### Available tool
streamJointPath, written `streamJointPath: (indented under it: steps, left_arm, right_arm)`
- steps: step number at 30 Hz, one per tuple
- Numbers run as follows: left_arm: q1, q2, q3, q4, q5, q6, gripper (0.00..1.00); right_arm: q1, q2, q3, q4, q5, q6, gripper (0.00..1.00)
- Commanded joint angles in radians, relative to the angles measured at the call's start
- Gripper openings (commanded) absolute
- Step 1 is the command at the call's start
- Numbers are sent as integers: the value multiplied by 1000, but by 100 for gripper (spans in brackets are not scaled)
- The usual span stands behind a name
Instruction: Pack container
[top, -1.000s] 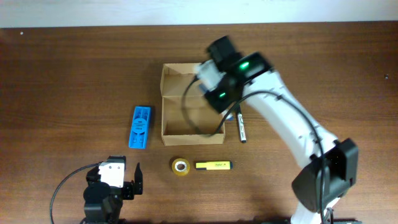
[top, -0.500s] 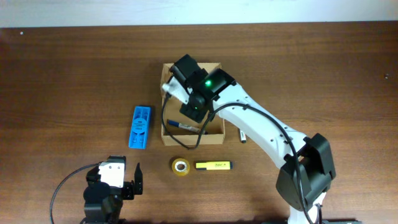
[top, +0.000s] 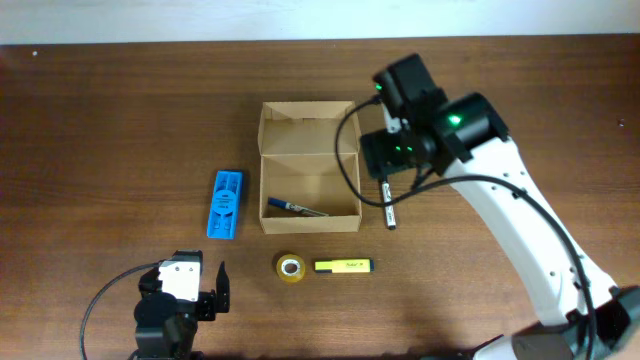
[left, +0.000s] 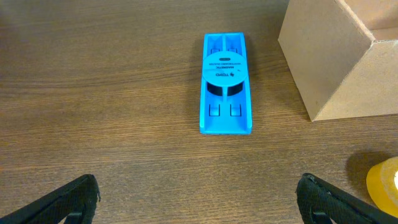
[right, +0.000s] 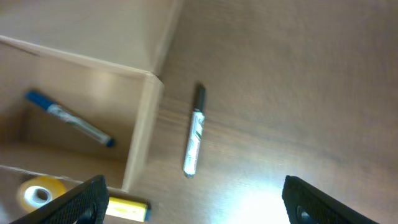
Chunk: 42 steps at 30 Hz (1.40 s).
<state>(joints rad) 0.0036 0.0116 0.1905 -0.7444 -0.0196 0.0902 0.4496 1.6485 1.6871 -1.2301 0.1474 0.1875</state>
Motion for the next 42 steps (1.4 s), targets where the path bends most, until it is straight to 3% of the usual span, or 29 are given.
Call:
streamJointPath:
  steps: [1, 4, 9, 17, 22, 27, 30, 35, 38, 40, 42]
  left_arm:
    - [6, -5, -6, 0, -11, 17, 100]
    - [6, -5, -6, 0, -11, 17, 100]
    - [6, -5, -6, 0, -11, 16, 100]
    - [6, -5, -6, 0, -11, 17, 100]
    - [6, -5, -6, 0, -11, 17, 100]
    - [6, -5, -6, 0, -11, 17, 100]
    - [6, -5, -6, 0, -11, 16, 100]
    - [6, -5, -6, 0, -11, 17, 100]
    - [6, -5, -6, 0, -11, 17, 100]
    - [6, -5, -6, 0, -11, 17, 100]
    - [6, -5, -6, 0, -11, 17, 100]
  right_arm:
    - [-24, -82, -194, 66, 23, 108, 91]
    - [-54, -139, -404, 196, 11, 189, 91]
    - [-57, -108, -562, 345, -69, 188, 91]
    - [-58, 60, -584, 507, -67, 188, 90]
    - [-58, 154, -584, 536, -68, 189, 82]
    - [-58, 208, -584, 559, -68, 189, 65]
    - [-58, 225, -584, 562, -69, 189, 49]
    - [-58, 229, -585, 571, -69, 188, 36]
    - [-58, 239, -585, 580, -69, 188, 12]
    - [-58, 239, -585, 581, -69, 188, 4]
    - [-58, 239, -584, 584, -68, 188, 4]
